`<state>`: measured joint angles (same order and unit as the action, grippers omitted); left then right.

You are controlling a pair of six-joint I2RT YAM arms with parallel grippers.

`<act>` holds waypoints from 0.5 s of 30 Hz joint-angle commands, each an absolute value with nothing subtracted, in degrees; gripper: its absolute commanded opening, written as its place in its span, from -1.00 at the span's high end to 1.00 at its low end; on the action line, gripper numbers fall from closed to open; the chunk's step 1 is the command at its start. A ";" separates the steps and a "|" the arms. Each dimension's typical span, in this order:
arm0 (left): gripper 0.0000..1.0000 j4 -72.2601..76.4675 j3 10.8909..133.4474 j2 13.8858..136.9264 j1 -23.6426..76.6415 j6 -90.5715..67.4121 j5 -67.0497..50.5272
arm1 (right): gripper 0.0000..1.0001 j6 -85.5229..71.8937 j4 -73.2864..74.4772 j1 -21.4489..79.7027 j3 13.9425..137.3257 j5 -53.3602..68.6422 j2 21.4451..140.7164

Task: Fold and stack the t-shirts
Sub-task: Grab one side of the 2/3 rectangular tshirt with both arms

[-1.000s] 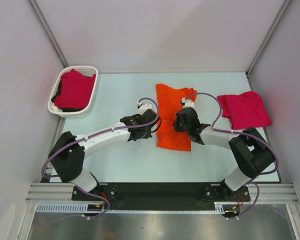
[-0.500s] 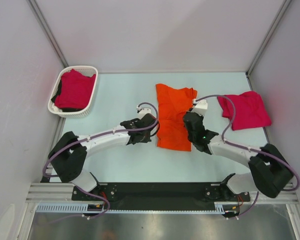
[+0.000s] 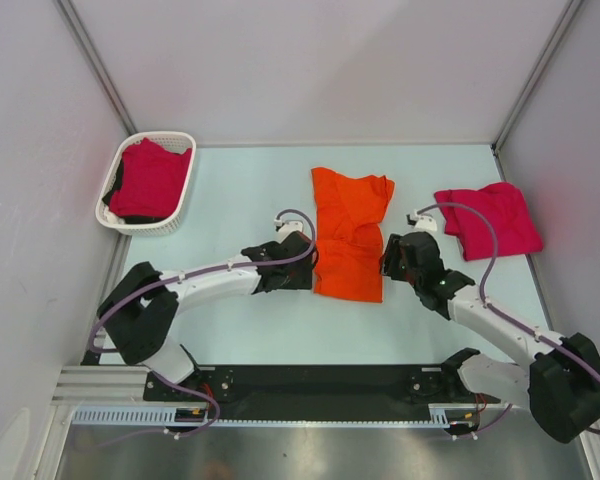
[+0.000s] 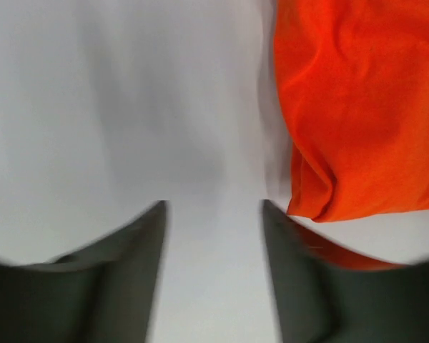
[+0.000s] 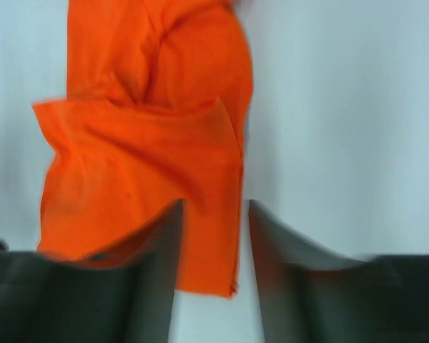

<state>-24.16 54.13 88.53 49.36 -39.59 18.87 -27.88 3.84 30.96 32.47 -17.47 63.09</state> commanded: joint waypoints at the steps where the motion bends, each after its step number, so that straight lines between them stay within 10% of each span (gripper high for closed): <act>1: -0.59 -20.58 53.44 91.23 49.04 -42.27 16.53 | -0.31 -33.38 13.70 27.87 31.12 -6.42 56.44; 4: -0.78 -17.41 53.35 93.07 49.04 -42.89 13.99 | -0.78 -35.76 17.92 25.41 29.45 -5.28 52.14; 15: -0.70 -19.49 55.28 94.32 49.04 -46.14 14.93 | -0.73 -45.25 4.24 17.05 16.10 17.39 54.57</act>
